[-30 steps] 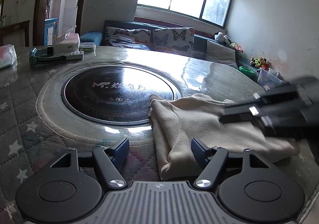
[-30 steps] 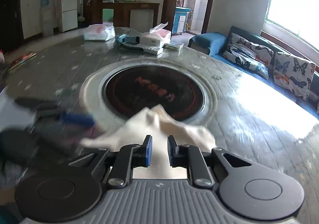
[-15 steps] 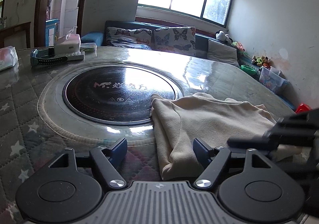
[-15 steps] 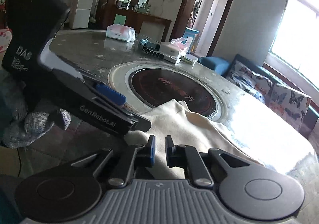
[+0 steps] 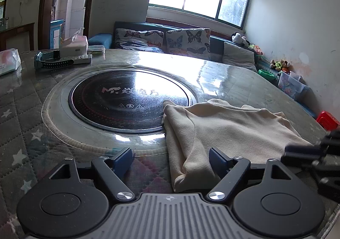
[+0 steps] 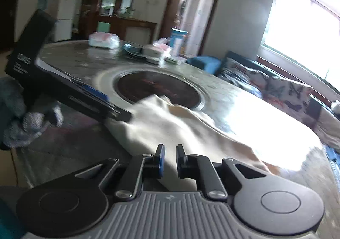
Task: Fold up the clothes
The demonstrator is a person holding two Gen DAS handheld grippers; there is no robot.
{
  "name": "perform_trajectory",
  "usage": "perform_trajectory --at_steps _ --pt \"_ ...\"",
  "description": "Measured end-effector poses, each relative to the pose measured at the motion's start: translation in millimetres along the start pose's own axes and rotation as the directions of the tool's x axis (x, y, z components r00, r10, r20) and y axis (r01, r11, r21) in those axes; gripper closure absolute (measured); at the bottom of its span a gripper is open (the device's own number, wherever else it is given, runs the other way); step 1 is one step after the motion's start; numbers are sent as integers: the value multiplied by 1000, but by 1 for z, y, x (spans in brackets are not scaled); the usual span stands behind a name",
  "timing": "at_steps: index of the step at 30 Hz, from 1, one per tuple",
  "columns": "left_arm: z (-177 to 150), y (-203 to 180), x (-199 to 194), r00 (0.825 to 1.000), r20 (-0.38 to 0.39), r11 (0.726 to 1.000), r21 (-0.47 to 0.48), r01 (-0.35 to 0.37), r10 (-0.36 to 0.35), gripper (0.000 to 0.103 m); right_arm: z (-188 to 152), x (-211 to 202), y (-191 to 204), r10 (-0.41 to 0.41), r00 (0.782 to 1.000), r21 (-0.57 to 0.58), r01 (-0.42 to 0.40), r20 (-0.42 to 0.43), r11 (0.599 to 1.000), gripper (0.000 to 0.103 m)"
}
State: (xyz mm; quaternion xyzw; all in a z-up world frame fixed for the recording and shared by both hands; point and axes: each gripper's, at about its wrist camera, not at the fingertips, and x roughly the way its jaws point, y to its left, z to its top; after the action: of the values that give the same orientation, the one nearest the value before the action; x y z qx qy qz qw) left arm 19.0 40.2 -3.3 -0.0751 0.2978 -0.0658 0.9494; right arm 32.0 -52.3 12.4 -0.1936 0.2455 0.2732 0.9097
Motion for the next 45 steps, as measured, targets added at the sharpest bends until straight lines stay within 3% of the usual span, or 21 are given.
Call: perform_trajectory --at_steps 7,13,16,21,27,30,33,37,42,45 --pt "-1 -2 0 1000 -4 1000 6 -9 9 19 -14 -6 -17 28 1000 78 -27 -10 997 92" --pt "0 -2 1 1000 -6 1000 9 -12 12 18 -24 -24 -47 -51 999 178 53 -19 983 92" --pt "0 -3 1 1000 -8 1000 13 -13 14 17 -36 -18 -57 -43 997 225 55 -59 973 92" --pt "0 -4 1 1000 -9 1000 15 -19 19 16 -35 -27 -73 -52 998 288 57 -25 956 91" --pt "1 -5 2 1000 -14 1000 20 -21 21 14 -44 -20 -91 -41 996 377 68 -79 924 92" --pt "2 -4 3 1000 -18 1000 19 -20 21 14 -31 -20 -86 -45 996 328 69 -80 942 88" --pt "5 0 2 1000 -25 1000 -4 -7 7 14 -15 -15 -68 2 997 235 16 -75 972 87" --pt "13 9 -3 1000 -16 999 -32 -15 14 14 5 -8 -39 69 995 114 -61 -67 992 69" --pt "29 28 -14 1000 10 996 -87 -22 23 14 31 13 6 169 983 -48 -172 -68 984 64" --pt "38 39 -16 1000 -6 990 -143 -8 7 14 40 25 31 190 979 -144 -200 -75 969 62"
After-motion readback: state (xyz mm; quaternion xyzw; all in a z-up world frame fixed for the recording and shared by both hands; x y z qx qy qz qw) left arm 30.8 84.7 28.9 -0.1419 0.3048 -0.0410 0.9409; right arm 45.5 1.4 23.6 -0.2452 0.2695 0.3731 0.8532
